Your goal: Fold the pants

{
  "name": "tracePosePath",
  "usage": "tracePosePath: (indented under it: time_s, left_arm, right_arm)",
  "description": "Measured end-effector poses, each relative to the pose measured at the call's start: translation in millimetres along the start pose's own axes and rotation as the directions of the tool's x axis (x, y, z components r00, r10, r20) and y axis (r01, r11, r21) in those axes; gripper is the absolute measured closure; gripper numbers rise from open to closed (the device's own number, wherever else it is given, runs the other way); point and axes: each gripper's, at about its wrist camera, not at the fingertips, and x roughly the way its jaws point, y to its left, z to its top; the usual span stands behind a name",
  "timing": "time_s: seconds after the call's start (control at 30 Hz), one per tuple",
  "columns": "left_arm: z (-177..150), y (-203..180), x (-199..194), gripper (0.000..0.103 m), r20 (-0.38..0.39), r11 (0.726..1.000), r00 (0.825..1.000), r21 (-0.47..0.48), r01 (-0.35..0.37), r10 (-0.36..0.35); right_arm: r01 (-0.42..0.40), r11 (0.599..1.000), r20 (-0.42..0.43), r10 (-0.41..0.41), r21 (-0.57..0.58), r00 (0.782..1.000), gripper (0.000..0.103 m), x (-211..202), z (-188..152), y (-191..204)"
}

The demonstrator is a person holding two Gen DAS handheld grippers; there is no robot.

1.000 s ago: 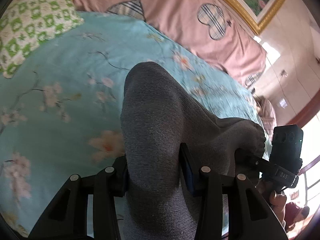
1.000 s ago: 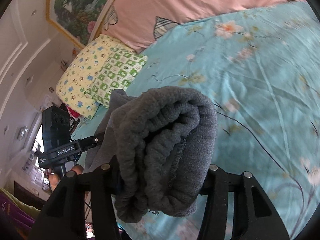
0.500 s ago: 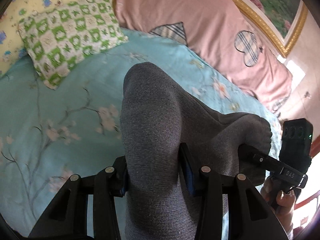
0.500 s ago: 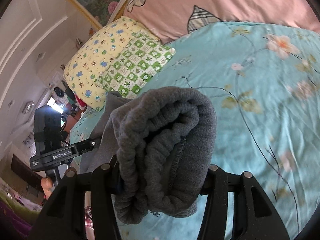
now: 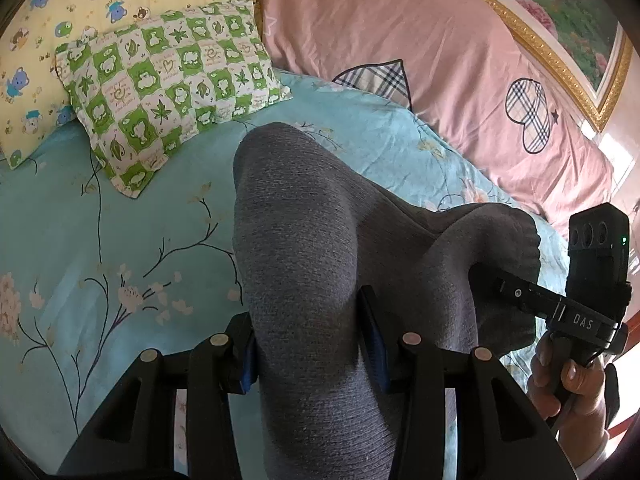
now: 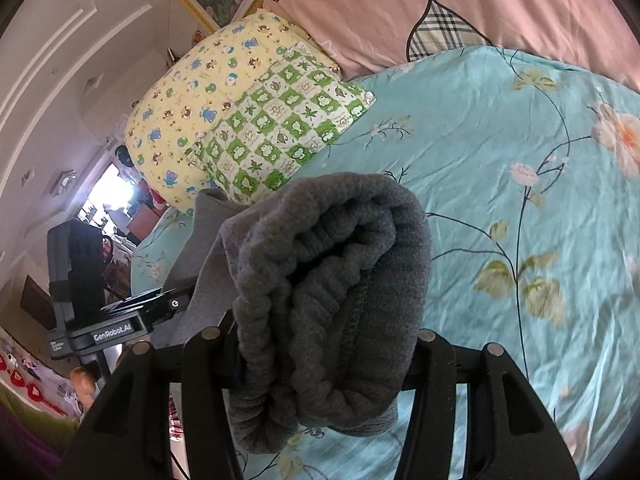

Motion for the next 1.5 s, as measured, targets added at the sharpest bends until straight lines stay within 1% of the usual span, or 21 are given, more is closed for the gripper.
tracePosePath:
  time_s: [0.37,0.67,0.8,0.93,1.03,1.1,1.17,1.23,1.27,1.4,1.5]
  left_arm:
    - [6.7,10.8,20.1,0.060,-0.014,0.999,1.000,-0.035,-0.015,0.015]
    - [4.0,21.2,35.7,0.059,-0.041,0.999,0.999,-0.048,-0.025,0.023]
    - [1.9,24.4,41.8,0.058,-0.047,0.998,0.999,-0.050,-0.026,0.024]
    - [-0.4,24.9,45.5,0.053,-0.045,0.998,0.999,-0.047,-0.031,0.029]
    - [-1.3,24.0,47.4,0.046,-0.040,0.998,0.998,-0.039,-0.044,0.042]
    - [-2.2,24.3,48.0,0.038,-0.033,0.997,0.997,-0.037,-0.065,0.064]
    - [-2.8,26.3,49.2,0.026,-0.027,0.996,0.996,-0.039,-0.082,0.081]
    - [-3.1,30.4,50.5,0.022,-0.026,0.995,0.996,-0.052,-0.089,0.088]
    - [-3.4,32.0,50.6,0.021,-0.025,0.995,0.996,-0.055,-0.084,0.083]
    - [-4.0,33.5,50.4,0.020,-0.025,0.995,0.996,-0.056,-0.087,0.086]
    - [-5.6,33.7,48.2,0.019,-0.031,0.993,0.995,-0.069,-0.095,0.093]
  right_arm:
    - [-0.002,1.000,-0.038,0.002,0.008,0.999,0.049,23.8,14.9,-12.9]
    - [-0.006,1.000,-0.065,0.006,0.012,0.998,0.049,40.9,14.0,-22.5]
    - [-0.007,1.000,-0.072,0.008,0.018,0.997,0.047,45.5,11.8,-28.3]
    - [0.003,1.000,-0.070,-0.001,0.021,0.998,0.041,47.9,9.4,-34.0]
    - [0.000,1.000,-0.069,0.002,0.030,0.998,0.039,48.8,7.1,-40.5]
    - [0.008,0.999,-0.066,-0.005,0.037,0.998,0.031,49.2,5.9,-45.9]
    - [0.011,0.999,-0.061,-0.008,0.042,0.998,0.026,49.9,4.8,-50.2]
    - [0.011,0.999,-0.055,-0.008,0.046,0.998,0.021,51.1,4.0,-53.9]
    - [0.012,0.999,-0.053,-0.009,0.050,0.999,0.019,51.7,3.8,-54.9]
    - [0.002,0.997,-0.044,0.001,0.073,0.999,0.016,51.1,1.6,-57.1]
    - [0.021,0.997,-0.043,-0.018,0.078,0.999,0.011,48.9,-0.1,-54.2]
